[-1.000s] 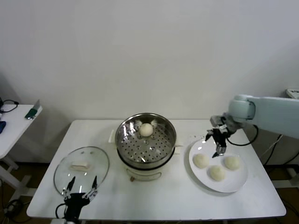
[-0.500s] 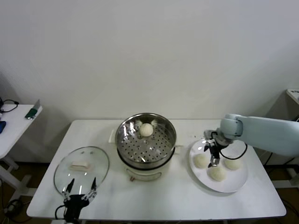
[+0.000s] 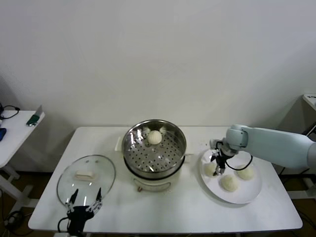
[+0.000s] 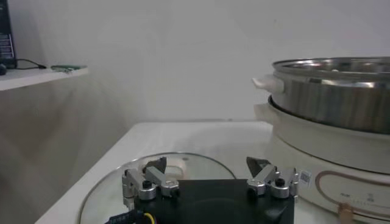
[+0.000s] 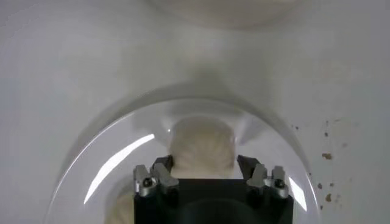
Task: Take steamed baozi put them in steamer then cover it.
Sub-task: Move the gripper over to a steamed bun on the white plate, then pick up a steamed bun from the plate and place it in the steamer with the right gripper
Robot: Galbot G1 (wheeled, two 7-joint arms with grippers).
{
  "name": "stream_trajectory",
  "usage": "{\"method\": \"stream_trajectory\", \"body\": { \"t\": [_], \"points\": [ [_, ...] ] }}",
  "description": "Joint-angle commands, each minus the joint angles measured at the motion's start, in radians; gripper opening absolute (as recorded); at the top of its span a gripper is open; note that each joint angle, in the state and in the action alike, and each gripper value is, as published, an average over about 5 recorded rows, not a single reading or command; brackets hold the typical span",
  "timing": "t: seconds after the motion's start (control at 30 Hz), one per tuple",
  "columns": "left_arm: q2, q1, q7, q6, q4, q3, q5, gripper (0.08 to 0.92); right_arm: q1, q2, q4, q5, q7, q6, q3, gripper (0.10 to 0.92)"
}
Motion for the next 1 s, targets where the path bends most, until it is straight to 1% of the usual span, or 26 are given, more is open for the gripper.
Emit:
{"method": "stream_trajectory", "body": {
  "t": [0.03, 0.2, 0.37, 0.43, 0.6, 0.7, 0.8, 0.9, 1.0],
  "points": [
    [0.000, 0.001, 0.000, 0.001, -0.003, 0.001, 0.001, 0.823, 0.028, -0.005, 0.006, 0.003, -0.042, 0.002, -0.001, 0.666],
    [-0.001, 0.003, -0.001, 0.001, -0.009, 0.003, 0.003, 0.823, 0.131, -0.025, 0.018, 0.021, -0.081, 0.023, -0.033, 0.642],
    [0.001, 0.006, -0.002, 0.003, -0.016, 0.004, 0.003, 0.823, 0.382, -0.019, 0.024, 0.078, -0.179, 0.071, -0.135, 0.637],
    [0.002, 0.007, -0.001, 0.005, -0.019, 0.004, 0.003, 0.823, 0.494, -0.003, 0.028, 0.120, -0.220, 0.086, -0.187, 0.636],
    [0.006, 0.007, -0.002, 0.009, -0.024, 0.006, 0.003, 0.823, 0.736, 0.072, 0.077, 0.318, -0.262, 0.072, -0.241, 0.636],
    [0.009, 0.008, -0.003, 0.009, -0.024, 0.009, 0.003, 0.823, 0.813, 0.134, 0.131, 0.419, -0.247, 0.037, -0.224, 0.636],
    [0.011, 0.008, -0.003, 0.009, -0.026, 0.014, 0.004, 0.823, 0.829, 0.207, 0.189, 0.504, -0.198, -0.009, -0.185, 0.636],
    [0.012, 0.008, -0.003, 0.009, -0.031, 0.018, 0.003, 0.823, 0.792, 0.290, 0.223, 0.557, -0.135, -0.056, -0.137, 0.637],
    [0.012, 0.006, -0.002, 0.009, -0.037, 0.019, 0.002, 0.823, 0.718, 0.387, 0.225, 0.576, -0.086, -0.087, -0.099, 0.640]
  ]
}}
